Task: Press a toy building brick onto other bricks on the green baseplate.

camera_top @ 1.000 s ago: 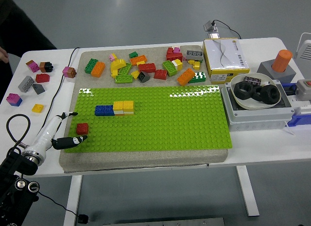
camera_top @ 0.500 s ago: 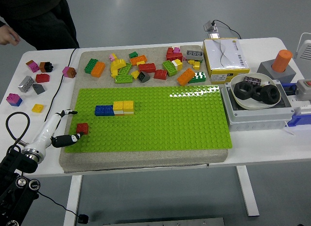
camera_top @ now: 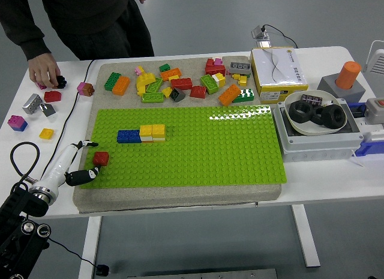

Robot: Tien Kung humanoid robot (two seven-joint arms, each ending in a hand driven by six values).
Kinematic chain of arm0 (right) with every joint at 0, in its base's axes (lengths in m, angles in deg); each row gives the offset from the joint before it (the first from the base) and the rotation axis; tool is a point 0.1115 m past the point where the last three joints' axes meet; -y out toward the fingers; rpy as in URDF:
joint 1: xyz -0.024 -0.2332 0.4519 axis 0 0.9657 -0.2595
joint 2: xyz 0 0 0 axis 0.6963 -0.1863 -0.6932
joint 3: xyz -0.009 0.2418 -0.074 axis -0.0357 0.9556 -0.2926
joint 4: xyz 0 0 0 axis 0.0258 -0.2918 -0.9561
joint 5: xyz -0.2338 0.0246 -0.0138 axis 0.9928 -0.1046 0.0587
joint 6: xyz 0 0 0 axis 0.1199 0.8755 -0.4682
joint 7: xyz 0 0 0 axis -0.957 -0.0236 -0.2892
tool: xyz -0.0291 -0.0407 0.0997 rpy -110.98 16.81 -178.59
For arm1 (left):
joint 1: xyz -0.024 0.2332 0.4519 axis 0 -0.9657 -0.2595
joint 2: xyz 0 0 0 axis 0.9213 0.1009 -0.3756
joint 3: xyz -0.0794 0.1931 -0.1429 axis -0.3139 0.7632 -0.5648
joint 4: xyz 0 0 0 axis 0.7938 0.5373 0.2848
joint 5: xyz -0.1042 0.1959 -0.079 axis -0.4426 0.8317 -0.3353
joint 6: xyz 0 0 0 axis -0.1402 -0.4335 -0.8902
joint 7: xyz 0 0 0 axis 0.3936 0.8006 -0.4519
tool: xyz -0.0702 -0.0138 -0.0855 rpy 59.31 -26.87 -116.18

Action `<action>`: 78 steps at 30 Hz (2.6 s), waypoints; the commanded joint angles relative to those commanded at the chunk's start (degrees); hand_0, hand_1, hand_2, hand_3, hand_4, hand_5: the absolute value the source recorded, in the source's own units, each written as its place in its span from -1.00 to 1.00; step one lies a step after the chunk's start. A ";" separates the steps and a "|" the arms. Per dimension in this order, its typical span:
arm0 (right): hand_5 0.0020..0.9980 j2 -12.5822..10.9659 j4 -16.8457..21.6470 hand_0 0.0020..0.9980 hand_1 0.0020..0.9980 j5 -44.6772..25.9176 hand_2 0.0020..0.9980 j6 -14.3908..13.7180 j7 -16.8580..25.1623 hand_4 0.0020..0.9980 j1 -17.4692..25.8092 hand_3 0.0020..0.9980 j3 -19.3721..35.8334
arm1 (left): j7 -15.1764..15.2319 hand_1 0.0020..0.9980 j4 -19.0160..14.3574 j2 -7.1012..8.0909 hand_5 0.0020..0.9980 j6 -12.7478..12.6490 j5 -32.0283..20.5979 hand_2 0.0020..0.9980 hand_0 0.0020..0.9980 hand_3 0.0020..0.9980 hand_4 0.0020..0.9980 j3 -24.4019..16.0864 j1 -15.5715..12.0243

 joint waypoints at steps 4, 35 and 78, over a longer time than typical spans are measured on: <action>0.55 0.00 0.00 0.16 0.16 0.00 0.28 0.02 -0.05 0.30 -0.04 0.29 -0.09 | -0.11 0.92 0.11 0.20 -1.00 0.10 -0.11 0.84 1.00 0.51 0.31 0.48 0.09; 0.55 -0.31 0.00 0.16 0.16 -0.23 0.28 0.16 0.01 0.30 -0.06 0.29 -0.24 | 0.41 0.90 0.17 0.20 -1.00 -0.45 -0.29 0.82 1.00 0.50 0.28 0.80 -0.18; 0.55 -0.01 0.00 0.16 0.15 0.67 0.28 -0.20 -0.02 0.29 -0.17 0.29 0.76 | 1.60 0.88 1.00 1.98 -1.00 -1.79 -1.55 0.79 1.00 0.41 0.19 2.51 -0.01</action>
